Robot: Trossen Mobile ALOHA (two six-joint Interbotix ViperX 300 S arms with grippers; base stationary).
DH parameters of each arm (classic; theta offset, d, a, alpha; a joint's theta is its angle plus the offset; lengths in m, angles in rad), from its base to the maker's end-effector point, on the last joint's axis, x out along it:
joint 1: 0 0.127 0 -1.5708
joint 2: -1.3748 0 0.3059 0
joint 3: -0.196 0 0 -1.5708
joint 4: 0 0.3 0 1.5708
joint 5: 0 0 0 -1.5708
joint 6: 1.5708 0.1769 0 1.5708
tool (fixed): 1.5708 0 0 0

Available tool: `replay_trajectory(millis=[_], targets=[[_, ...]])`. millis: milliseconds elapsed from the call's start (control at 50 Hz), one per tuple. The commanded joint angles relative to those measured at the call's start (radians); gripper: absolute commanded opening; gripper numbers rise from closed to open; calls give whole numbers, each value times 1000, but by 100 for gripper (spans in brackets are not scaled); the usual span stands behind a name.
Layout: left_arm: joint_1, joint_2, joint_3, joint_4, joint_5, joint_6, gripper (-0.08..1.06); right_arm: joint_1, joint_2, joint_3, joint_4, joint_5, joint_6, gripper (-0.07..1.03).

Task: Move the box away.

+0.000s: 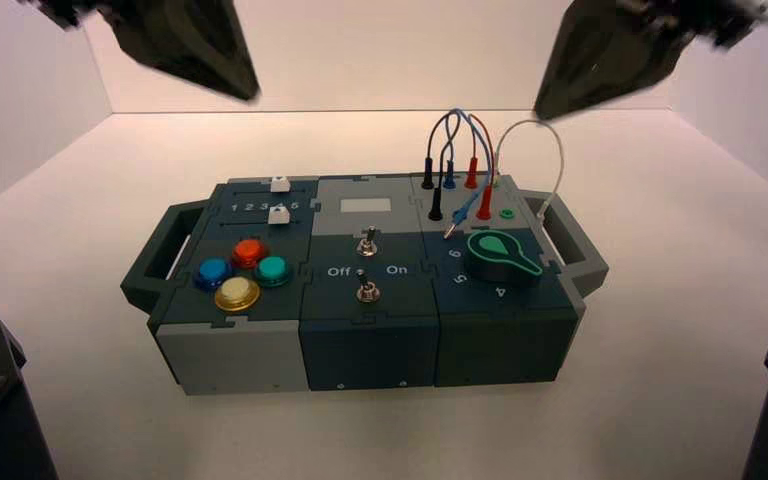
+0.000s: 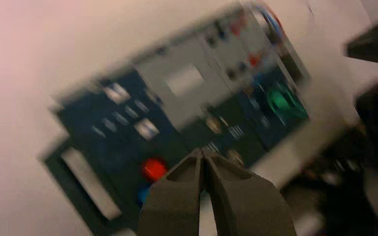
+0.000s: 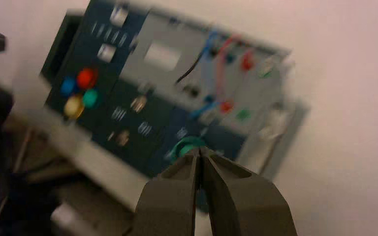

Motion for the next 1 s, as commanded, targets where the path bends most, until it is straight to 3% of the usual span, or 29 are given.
replay_trajectory(millis=[20,200,340,600,1000], targets=[[-58,21,-31,-15,66,-32,-3,72,44,-25,55,15,5,-2],[-184,61,-23,-52,152,-89,-3,213,137,-23,158,26,5,-2],[-218,78,-8,-55,181,-104,-3,258,196,-21,192,34,5,-2],[-218,117,43,-46,241,-100,-3,262,298,-23,193,75,-6,-2],[-219,167,101,-44,221,-104,-3,265,408,-38,196,94,-12,-2]])
